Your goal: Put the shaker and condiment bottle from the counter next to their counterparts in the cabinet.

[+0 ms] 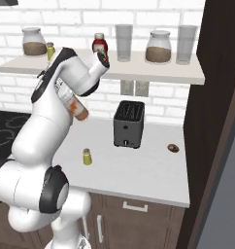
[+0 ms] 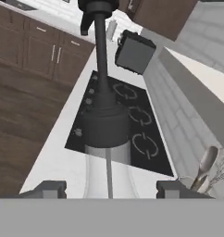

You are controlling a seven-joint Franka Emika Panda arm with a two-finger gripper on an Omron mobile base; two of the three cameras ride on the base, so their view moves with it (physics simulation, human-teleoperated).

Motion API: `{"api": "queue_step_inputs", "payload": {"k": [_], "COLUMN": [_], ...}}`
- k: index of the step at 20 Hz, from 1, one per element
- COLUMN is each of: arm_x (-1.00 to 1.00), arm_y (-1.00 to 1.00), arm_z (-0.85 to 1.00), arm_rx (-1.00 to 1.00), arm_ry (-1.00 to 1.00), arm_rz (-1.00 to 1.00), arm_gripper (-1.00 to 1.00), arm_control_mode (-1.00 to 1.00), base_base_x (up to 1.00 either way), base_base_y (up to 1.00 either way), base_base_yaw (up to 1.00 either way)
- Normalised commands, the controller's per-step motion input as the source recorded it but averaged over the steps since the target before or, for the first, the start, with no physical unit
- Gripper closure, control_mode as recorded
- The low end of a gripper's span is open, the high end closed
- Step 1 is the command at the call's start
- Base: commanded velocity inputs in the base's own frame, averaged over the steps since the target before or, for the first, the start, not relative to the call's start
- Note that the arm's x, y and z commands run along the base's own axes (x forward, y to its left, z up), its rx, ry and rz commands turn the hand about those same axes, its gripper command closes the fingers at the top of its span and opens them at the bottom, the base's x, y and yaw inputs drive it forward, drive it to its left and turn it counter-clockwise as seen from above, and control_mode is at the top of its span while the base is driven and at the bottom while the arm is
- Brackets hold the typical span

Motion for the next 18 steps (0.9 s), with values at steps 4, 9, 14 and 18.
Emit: {"api": "queue_step_inputs", "payload": {"k": [4, 9, 14, 18], "arm_x": [0.00, -0.19, -0.01, 0.06], "arm_y": [-0.57, -0.61, -0.24, -0.11], "arm_z": [0.54, 0.70, 0.80, 0.61], "arm_rx": [0.07, 0.26, 0.13, -0.01], "arm_ry": [0.07, -0.02, -0.04, -0.03], "arm_rz": [-0.19, -0.16, -0.23, -0.27], "arm_gripper": [1.00, 1.00, 1.00, 1.00], "arm_control_mode": [-1.00, -1.00, -1.00, -1.00], "base_base_x": [0.00, 0.00, 0.00, 0.00], "base_base_y": [0.00, 0.00, 0.00, 0.00], "base_base_yaw": [0.00, 0.00, 0.00, 0.00]}}
